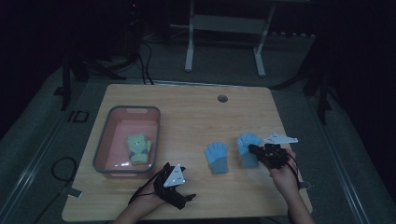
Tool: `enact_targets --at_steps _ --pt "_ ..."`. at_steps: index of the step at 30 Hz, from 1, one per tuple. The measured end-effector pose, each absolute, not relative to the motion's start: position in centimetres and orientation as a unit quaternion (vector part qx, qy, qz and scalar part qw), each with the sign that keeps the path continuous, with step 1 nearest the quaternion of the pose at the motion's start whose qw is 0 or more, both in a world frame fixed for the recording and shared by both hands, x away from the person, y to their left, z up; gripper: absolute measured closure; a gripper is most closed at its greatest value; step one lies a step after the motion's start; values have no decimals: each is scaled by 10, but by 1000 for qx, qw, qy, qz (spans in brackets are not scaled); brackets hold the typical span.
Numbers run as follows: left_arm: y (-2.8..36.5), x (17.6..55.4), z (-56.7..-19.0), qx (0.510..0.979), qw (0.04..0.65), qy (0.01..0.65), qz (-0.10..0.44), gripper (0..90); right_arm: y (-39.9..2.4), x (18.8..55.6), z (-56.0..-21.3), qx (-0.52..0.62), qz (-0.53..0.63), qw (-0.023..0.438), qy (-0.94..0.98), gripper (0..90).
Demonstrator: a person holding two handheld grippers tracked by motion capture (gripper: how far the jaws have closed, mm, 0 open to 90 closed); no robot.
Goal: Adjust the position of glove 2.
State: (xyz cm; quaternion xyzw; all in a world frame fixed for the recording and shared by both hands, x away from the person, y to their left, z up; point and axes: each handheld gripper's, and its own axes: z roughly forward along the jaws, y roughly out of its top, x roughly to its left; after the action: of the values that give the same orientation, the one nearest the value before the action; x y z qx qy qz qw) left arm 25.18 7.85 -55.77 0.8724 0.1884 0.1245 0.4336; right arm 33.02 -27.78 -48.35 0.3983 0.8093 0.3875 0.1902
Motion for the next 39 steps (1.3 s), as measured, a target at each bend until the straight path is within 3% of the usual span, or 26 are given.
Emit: enact_targets --at_steps 17,39 --pt "78 252 -558 875 428 187 130 25 -194 332 -493 329 395 125 849 868" --pt "78 252 -557 874 426 192 134 25 -186 348 -536 342 351 99 866 849"
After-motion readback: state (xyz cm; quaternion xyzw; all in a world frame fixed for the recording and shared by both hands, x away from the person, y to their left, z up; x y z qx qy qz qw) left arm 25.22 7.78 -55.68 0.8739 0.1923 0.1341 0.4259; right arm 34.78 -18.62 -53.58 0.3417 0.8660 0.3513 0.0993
